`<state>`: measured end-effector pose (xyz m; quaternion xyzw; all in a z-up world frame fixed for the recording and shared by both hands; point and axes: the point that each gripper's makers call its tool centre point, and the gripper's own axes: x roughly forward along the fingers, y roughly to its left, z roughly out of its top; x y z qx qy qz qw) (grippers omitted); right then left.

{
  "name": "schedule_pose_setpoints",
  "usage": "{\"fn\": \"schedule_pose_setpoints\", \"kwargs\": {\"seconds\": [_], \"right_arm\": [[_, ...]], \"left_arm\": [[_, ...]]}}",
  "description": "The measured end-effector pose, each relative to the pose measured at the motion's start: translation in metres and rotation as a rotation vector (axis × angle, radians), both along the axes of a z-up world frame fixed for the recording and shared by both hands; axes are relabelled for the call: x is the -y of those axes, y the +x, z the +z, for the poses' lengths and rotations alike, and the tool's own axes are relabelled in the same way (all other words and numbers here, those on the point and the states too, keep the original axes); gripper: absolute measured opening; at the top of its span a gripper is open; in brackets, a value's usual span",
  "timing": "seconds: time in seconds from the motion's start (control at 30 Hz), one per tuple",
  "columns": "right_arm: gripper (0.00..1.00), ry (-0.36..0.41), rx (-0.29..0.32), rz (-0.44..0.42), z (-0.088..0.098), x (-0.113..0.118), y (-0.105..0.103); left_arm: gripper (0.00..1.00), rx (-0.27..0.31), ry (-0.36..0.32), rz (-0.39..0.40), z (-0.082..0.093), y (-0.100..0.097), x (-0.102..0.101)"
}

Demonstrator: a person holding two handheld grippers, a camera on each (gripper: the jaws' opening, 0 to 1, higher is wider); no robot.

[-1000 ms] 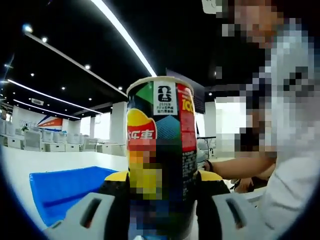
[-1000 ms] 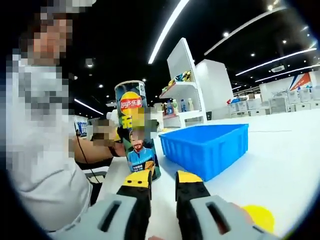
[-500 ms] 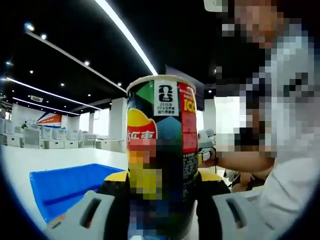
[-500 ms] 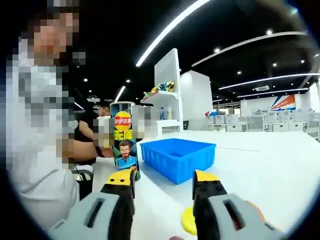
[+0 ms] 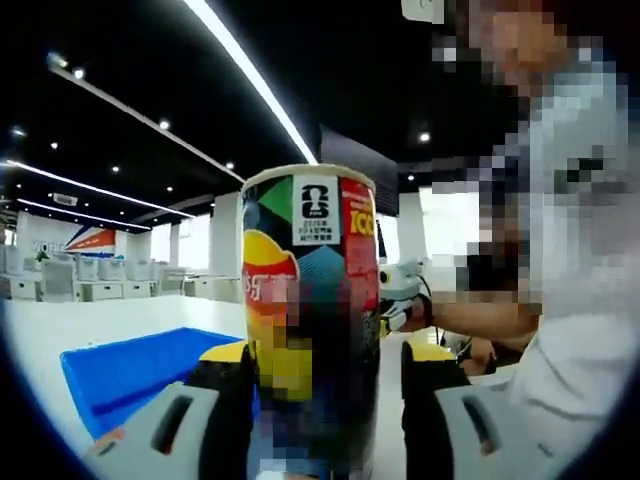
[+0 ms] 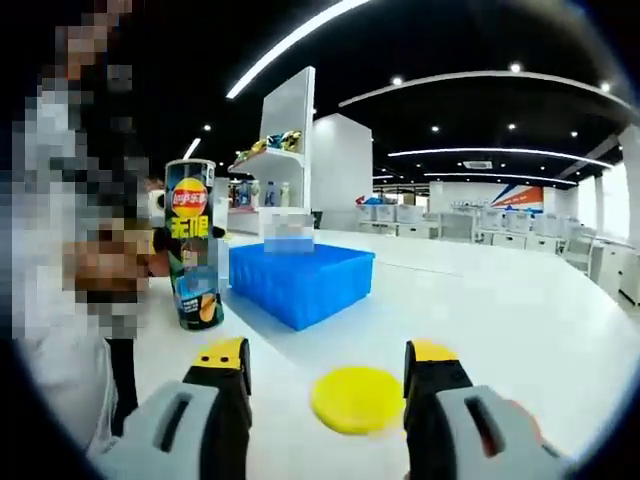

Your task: Open the lid of the chip container on the table, take out the chips, place them into the box in front of the container, and close the lid

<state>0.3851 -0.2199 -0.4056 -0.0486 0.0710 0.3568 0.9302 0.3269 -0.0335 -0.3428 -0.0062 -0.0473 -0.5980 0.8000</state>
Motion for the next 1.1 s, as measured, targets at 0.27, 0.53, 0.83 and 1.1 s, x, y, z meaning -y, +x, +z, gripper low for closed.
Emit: {"fn": "schedule_pose_setpoints", "kwargs": {"seconds": [0.27,0.53,0.83,1.1], "right_arm": [[0.63,-0.031,-0.032,-0.02,-0.013,-0.003,0.001],[0.61,-0.087,-0.067,-0.064,-0.027,0.004,0.007],[0.6,-0.127,-0.085,-0.115,-0.035,0.006,0.014],[0.6,-0.125,-0.099,-0.153,-0.037,0.0,0.022]], "left_arm": [[0.69,-0.01,0.034,0.036,-0.008,0.002,-0.019],[0.7,-0.006,0.043,0.095,-0.003,-0.002,-0.057],[0.71,0.004,0.122,0.135,-0.017,-0.018,-0.08],[0.66,-0.007,0.138,0.131,-0.022,-0.03,-0.079]]}}
